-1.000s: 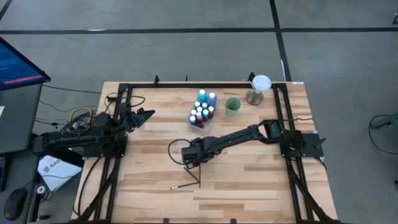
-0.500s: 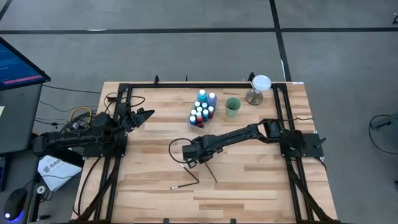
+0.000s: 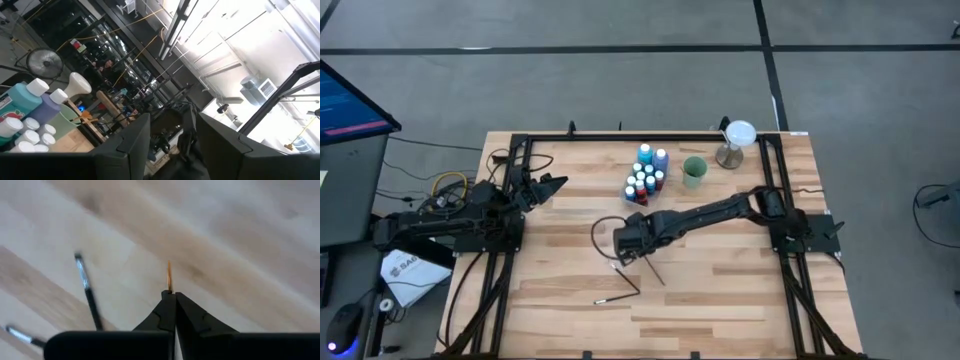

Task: Pick & Place Paint Supplies
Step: Put the orange paint brush into the green cup

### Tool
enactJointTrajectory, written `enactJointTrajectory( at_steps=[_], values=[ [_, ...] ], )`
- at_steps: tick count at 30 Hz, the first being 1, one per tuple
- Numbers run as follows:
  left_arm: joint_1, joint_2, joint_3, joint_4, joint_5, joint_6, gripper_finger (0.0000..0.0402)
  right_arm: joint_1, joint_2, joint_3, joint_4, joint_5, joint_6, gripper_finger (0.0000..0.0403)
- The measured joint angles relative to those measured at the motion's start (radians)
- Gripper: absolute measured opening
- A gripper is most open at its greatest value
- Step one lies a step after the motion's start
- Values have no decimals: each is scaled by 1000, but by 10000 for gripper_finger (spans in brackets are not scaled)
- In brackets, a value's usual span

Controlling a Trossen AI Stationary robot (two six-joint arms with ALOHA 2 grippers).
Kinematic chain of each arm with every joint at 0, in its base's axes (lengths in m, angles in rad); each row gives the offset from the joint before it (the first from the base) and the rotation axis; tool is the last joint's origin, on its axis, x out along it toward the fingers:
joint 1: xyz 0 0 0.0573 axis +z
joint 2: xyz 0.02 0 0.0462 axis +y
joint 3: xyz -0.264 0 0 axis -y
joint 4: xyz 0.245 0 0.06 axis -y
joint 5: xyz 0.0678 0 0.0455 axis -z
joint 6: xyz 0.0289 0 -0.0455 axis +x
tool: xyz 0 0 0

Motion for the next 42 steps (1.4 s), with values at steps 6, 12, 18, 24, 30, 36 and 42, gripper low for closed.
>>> enactJointTrajectory(
  at_steps=[6, 12, 18, 24, 30, 36, 42],
  values=[
    [0, 0, 0, 4, 0, 0, 154, 14, -96, 0, -9, 167, 42, 0],
    [0, 0, 0, 5, 0, 1, 154, -3, -187, 3, -37, 223, 1, 0],
    [0, 0, 0, 6, 14, -13, 154, -18, -135, 6, 88, 158, -121, 0],
    [0, 5, 0, 2, 93, -16, 154, 31, -56, 7, 241, 320, -204, 12],
    [0, 23, 0, 9, 108, -16, 154, 76, 42, 0, 345, 436, -393, 93],
    [0, 34, 0, 14, 108, -15, 154, 91, 132, 3, 498, 414, -452, 185],
    [0, 34, 0, 15, 107, -14, 154, 74, 168, 2, 472, 416, -405, 195]
  ],
)
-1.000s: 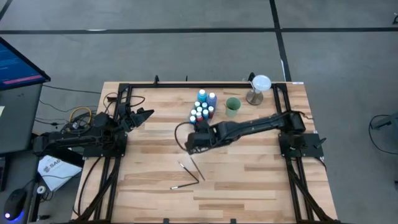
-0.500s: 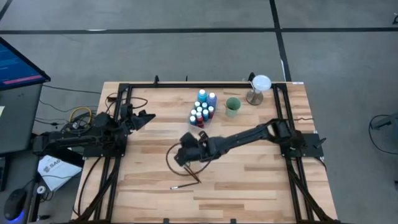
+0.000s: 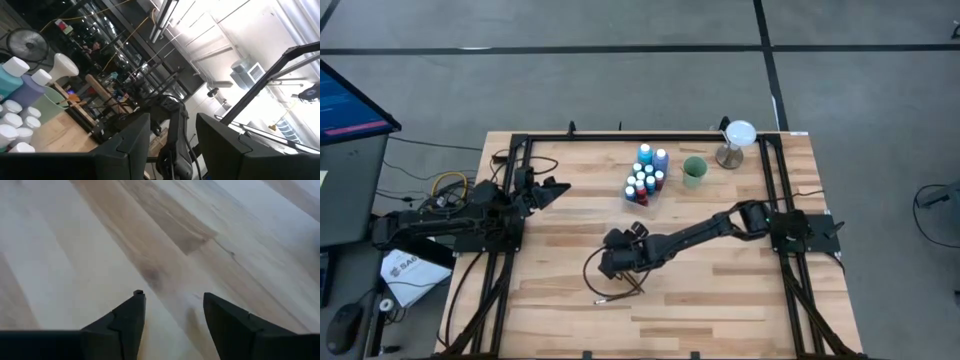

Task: Pick & Place Paint Supplies
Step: Put the orange paint brush into the green cup

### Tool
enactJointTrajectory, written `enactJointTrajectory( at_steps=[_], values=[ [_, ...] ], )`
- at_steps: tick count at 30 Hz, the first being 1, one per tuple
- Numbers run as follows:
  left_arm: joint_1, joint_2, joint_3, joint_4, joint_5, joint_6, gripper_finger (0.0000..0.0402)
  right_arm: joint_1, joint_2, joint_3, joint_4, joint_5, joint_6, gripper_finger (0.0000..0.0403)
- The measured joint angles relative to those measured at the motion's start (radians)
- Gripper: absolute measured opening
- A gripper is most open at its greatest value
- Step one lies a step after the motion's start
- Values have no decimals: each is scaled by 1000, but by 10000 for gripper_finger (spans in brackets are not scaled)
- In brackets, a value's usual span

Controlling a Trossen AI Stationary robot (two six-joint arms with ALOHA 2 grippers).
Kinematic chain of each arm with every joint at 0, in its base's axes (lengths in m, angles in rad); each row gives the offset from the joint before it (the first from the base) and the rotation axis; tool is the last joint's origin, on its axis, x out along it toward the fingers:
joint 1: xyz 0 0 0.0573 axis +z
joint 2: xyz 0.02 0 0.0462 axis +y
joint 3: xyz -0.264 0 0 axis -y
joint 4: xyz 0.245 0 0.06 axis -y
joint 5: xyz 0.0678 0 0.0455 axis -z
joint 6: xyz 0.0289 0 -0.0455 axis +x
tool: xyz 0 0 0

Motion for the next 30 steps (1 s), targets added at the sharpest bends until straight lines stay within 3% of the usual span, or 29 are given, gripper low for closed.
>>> enactJointTrajectory(
  at_steps=[11, 14, 17, 22, 30],
  values=[
    [0, 0, 0, 4, -1, 1, 154, 33, 62, 4, 32, -18, 46, 179],
    [0, -1, 0, 5, -1, 1, 154, 44, 83, 9, 2, 5, 121, 173],
    [0, -1, 0, 5, 2, 1, 154, 40, 83, 12, -68, -34, 229, 134],
    [0, -2, 0, 6, 6, -1, 154, 30, 81, 11, -124, -55, 220, 21],
    [0, -2, 0, 8, 6, -1, 154, 0, 41, 3, -133, -132, 203, 2]
  ],
)
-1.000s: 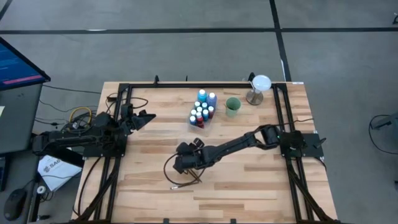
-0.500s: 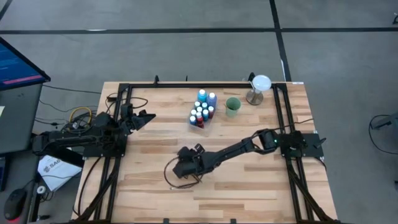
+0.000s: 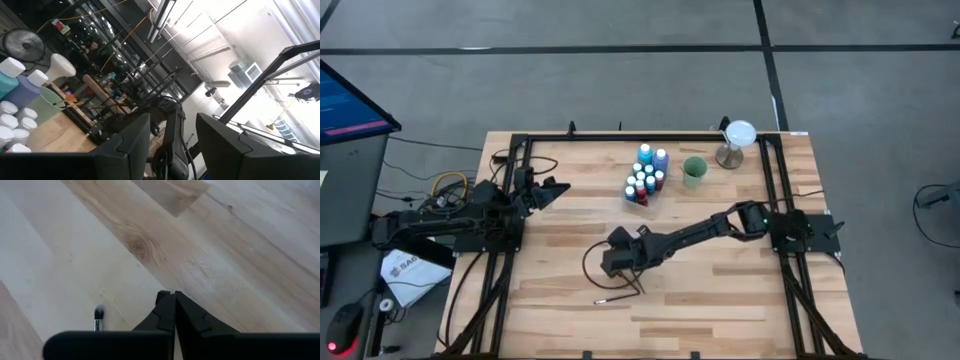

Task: Pick & Place Paint Supplies
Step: Put the orange paint brush into the green cup

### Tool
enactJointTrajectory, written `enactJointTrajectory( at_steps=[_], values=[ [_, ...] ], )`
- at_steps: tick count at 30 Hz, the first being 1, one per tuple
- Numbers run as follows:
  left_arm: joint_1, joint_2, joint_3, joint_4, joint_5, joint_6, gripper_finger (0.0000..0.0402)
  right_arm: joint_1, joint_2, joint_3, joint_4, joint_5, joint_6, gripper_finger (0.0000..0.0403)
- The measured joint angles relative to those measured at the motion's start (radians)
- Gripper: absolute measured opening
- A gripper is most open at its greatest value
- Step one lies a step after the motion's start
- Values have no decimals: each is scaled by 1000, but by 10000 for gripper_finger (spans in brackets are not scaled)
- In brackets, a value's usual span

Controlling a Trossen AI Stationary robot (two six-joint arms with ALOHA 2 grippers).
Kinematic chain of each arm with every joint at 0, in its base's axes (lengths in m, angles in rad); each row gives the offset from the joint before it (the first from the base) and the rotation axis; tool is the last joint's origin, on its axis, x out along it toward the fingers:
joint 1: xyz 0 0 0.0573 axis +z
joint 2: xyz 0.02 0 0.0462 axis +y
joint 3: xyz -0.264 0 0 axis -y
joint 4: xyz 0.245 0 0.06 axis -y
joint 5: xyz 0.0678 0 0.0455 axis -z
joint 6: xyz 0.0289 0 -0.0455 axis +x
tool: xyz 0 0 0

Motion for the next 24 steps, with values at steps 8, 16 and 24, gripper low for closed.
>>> enactJointTrajectory(
  at_steps=[8, 16, 24],
  values=[
    [0, 0, 0, 5, 0, 0, 154, -53, -86, -11, -37, -41, -72, 0],
    [0, 0, 0, 5, 0, 1, 154, -83, -185, -7, -49, 40, -116, 0],
    [0, 0, 0, 4, 0, 2, 154, -104, -307, -4, -100, 158, -178, 0]
  ],
)
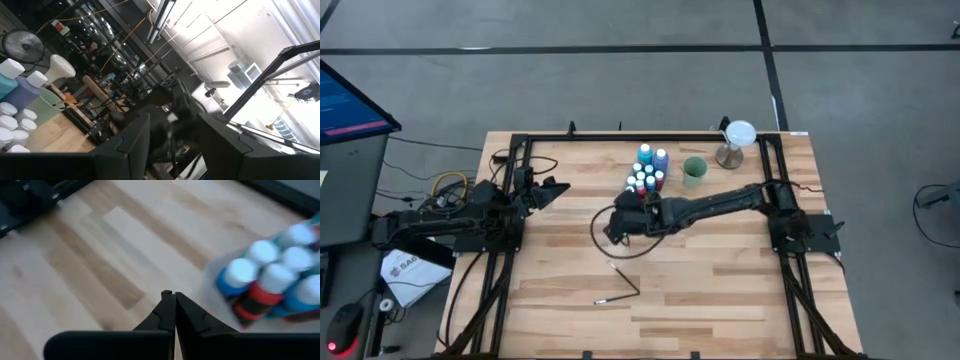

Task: Pick & Place Paint Supplies
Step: Put the orange paint brush into the green cup

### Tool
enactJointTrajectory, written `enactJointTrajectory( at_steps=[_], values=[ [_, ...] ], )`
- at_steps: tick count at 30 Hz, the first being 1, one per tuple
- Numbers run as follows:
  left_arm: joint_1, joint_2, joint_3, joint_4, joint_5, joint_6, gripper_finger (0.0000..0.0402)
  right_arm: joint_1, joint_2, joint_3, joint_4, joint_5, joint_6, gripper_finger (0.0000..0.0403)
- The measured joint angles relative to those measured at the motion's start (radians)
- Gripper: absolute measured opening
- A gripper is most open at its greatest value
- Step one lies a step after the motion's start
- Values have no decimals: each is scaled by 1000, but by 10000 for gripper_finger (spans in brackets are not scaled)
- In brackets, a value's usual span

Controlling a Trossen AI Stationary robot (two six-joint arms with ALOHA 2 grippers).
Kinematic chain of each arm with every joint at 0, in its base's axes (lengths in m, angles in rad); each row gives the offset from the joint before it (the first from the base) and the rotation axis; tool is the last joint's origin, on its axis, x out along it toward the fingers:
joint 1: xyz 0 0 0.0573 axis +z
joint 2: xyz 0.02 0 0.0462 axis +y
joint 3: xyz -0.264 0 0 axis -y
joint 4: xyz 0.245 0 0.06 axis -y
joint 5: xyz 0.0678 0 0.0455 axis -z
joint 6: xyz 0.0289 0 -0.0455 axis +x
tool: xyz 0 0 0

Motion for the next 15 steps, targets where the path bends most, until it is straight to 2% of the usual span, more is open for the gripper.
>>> enactJointTrajectory(
  at_steps=[15],
  values=[
    [0, 0, 0, 0, 0, 0, 154, -27, -228, 0, -157, 58, -79, 0]
  ],
)
